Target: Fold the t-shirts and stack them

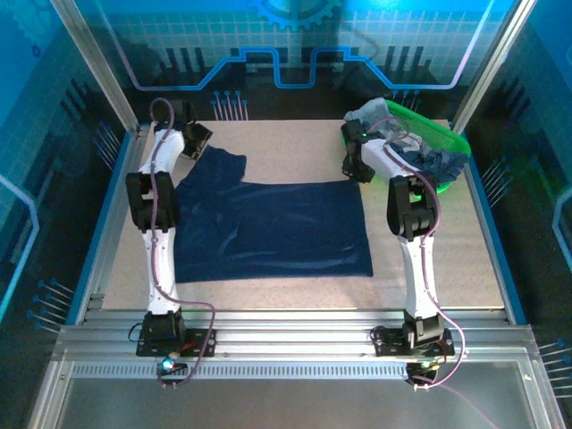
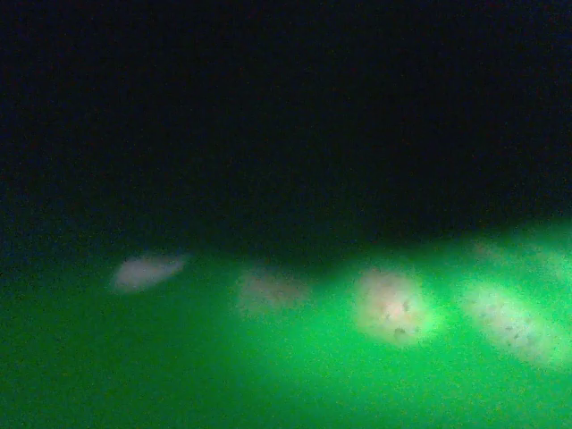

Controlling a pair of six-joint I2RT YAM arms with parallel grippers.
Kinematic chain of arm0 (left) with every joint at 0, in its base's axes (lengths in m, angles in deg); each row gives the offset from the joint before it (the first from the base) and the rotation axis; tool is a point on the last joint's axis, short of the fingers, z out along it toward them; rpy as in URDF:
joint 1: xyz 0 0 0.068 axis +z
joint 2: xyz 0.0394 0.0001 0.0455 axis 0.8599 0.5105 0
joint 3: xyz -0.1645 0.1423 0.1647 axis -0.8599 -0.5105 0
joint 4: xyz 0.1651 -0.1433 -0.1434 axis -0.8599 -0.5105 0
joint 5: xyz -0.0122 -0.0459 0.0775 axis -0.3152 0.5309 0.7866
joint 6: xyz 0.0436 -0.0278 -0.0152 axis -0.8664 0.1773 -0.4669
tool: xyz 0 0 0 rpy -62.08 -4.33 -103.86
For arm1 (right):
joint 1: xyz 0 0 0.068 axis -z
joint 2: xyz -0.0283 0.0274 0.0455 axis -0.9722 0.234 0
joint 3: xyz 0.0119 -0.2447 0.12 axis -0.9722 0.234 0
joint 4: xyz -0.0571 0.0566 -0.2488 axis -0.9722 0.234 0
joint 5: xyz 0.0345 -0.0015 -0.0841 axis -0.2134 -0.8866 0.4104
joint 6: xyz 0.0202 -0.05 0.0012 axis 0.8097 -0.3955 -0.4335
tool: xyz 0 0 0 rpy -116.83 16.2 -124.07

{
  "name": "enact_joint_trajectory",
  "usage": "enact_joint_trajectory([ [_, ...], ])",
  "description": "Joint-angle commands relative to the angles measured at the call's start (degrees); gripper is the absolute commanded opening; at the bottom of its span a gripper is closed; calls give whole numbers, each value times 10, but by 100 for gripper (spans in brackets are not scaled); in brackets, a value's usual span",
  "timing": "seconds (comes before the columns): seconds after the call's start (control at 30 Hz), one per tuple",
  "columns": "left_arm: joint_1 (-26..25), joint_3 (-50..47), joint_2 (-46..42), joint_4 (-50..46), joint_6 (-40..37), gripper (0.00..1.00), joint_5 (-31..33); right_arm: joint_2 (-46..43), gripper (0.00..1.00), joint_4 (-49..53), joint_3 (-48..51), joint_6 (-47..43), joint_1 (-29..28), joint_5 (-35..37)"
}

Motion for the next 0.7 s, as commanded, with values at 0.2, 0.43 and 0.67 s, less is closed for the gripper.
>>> enact_joint_trajectory([
  [0.2, -17, -32, -63, 2, -16, 60, -33, 36, 32, 52, -130, -59, 81, -64],
  [0.43, -16, -46, -84, -17, -51, 61, -24, 5, 37, 60, -128, -78, 66, -96],
  [0.67, 2, -27, -66, -46, -62, 62, -26, -98, 48, -16, 53, 5, -15, -57],
])
